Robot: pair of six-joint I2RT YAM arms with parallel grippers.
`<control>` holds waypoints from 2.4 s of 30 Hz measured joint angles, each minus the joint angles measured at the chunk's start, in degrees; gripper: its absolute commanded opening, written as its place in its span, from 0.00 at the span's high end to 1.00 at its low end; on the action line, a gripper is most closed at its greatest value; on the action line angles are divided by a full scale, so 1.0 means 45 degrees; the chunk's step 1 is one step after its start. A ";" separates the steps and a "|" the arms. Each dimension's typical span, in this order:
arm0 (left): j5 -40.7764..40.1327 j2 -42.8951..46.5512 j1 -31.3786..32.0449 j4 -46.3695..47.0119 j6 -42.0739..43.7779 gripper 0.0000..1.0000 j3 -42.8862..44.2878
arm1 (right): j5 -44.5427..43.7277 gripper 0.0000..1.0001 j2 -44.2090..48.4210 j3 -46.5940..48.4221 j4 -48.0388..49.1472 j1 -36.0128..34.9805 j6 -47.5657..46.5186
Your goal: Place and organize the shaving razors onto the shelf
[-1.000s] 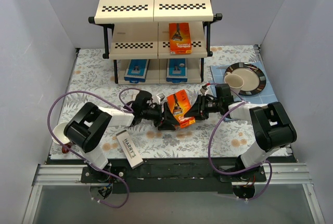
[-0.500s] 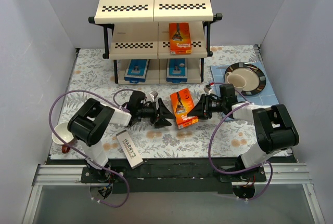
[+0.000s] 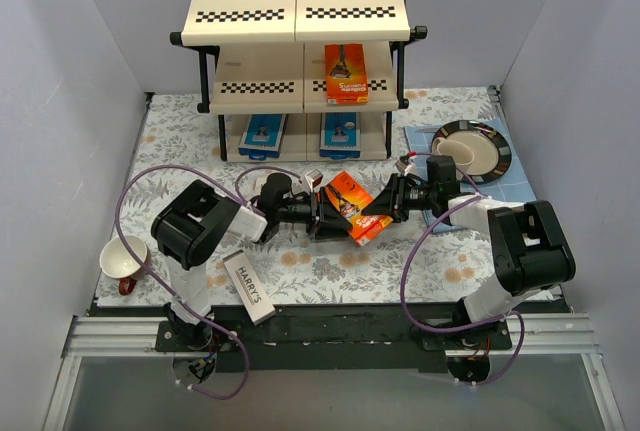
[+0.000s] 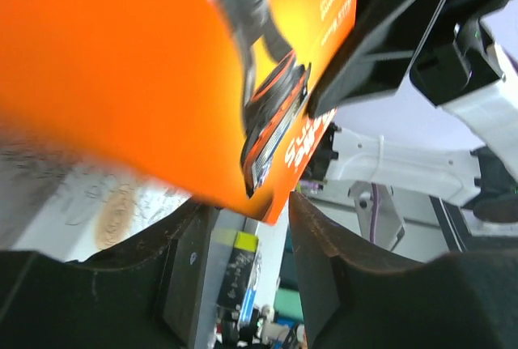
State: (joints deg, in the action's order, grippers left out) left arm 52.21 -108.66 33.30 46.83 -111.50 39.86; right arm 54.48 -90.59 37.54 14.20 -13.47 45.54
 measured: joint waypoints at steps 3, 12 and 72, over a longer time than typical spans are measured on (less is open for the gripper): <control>0.0214 0.0000 0.0253 0.0267 -0.0146 0.59 0.0000 | -0.0034 0.64 0.0000 0.0121 0.0092 0.0000 0.0044; -0.0291 0.0257 0.0209 -0.0899 0.0243 0.57 0.0350 | -0.0126 0.61 0.0000 0.0369 -0.0185 -0.0005 -0.0219; 0.0068 -0.0466 -0.0476 -0.0418 -0.0044 0.93 0.1443 | -0.0680 0.31 0.0855 0.0510 -0.1175 0.0461 -0.0874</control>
State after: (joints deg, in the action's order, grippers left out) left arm 52.51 -110.76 31.16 44.95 -111.70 46.35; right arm 51.42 -86.74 39.83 8.91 -11.40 41.60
